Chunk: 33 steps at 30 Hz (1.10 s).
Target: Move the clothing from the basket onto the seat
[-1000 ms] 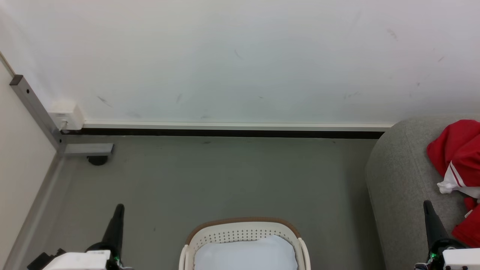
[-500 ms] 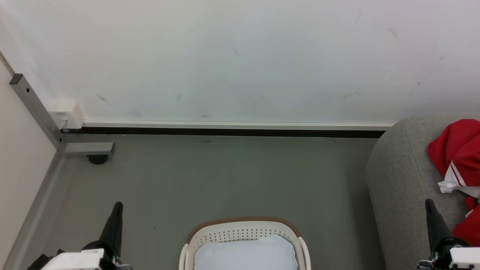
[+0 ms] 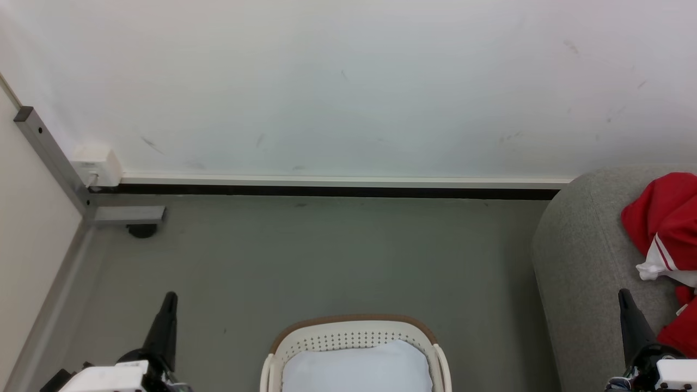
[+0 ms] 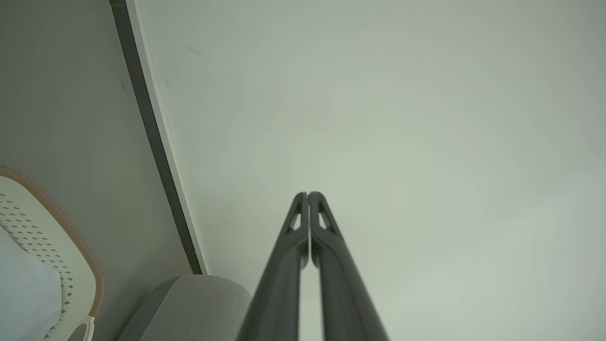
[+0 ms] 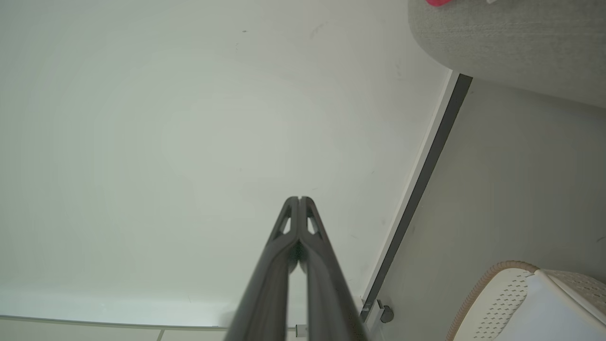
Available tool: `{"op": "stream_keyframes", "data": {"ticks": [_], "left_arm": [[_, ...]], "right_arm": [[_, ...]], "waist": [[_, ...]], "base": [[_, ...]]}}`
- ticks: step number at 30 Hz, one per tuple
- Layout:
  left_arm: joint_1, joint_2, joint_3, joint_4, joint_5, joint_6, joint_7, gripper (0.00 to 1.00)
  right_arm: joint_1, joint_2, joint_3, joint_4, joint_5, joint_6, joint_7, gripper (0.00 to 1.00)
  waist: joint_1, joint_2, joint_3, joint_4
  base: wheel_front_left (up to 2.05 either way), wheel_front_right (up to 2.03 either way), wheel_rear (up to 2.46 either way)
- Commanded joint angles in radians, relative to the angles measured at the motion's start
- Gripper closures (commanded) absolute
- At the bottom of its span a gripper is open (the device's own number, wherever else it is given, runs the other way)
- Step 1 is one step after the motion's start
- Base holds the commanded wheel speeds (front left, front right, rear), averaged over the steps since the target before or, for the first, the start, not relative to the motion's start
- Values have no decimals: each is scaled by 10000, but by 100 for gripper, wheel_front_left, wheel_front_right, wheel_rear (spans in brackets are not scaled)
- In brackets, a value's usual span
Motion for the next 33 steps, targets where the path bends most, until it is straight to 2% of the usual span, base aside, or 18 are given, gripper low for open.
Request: {"op": "stream_keyframes", "data": {"ticks": [1, 33], "left_arm": [[-93, 17, 37, -28, -128, 11, 49, 100], [-92, 19, 33, -29, -130, 11, 46, 100]], "right_arm": [[-114, -32, -46, 23, 38, -21, 38, 100], [-125, 43, -135, 30, -67, -21, 114, 100]], "waist": [[0, -1, 0, 0], [0, -1, -1, 0]], "base": [[0, 0, 0], [0, 0, 0]]}}
